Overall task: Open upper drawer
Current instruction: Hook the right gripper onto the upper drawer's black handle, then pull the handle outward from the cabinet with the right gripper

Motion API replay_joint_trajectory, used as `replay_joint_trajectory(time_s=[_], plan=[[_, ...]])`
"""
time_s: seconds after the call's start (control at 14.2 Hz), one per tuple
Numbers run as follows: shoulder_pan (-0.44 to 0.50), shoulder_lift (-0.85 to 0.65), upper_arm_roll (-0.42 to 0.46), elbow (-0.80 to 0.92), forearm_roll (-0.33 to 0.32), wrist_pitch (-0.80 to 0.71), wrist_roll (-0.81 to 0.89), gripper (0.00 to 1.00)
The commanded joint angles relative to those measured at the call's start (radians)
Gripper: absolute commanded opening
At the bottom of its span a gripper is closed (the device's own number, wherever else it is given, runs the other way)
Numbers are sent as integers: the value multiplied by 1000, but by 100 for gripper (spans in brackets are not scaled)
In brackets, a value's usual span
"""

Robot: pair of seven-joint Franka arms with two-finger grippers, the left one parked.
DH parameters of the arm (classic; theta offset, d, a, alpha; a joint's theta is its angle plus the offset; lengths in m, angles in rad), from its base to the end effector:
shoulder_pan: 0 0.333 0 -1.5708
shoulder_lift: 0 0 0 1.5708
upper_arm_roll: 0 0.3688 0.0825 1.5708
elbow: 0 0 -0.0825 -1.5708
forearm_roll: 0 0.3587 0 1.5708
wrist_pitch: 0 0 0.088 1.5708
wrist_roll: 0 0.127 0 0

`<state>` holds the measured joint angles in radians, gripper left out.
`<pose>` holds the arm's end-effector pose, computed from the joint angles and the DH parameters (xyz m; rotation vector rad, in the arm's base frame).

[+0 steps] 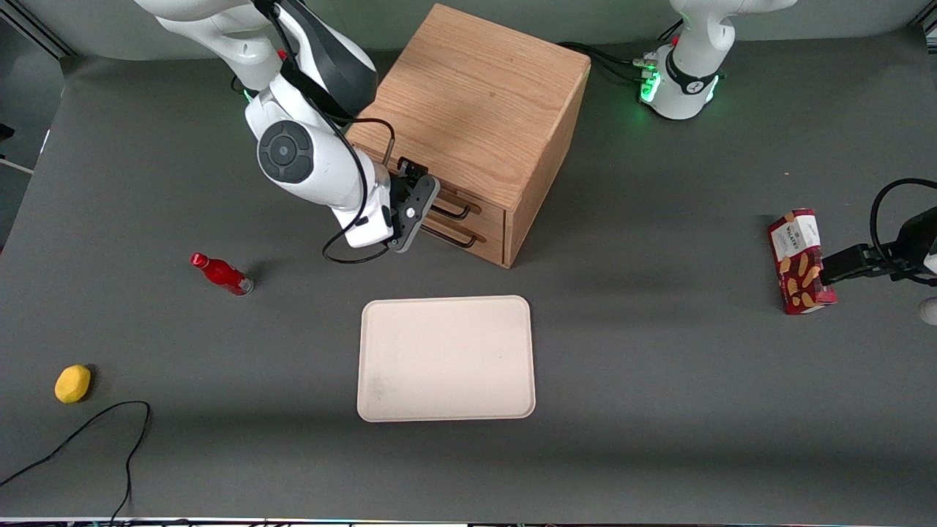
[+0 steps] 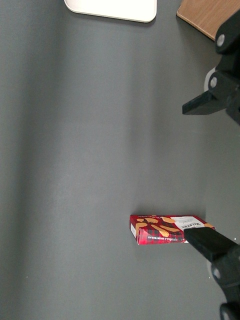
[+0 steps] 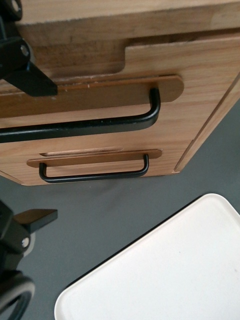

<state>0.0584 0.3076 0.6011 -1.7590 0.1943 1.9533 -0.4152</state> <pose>0.4960 0.3606 0.4593 -2.4691 -1.3153 0.1510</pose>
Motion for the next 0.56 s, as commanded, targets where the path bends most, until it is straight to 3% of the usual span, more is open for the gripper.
replay_joint_trajectory(time_s=[0.0,0.49], plan=[[0,11,-3,-5,7,29,-28,100],[-2,37,-6,-10,-19,58,-51,100]])
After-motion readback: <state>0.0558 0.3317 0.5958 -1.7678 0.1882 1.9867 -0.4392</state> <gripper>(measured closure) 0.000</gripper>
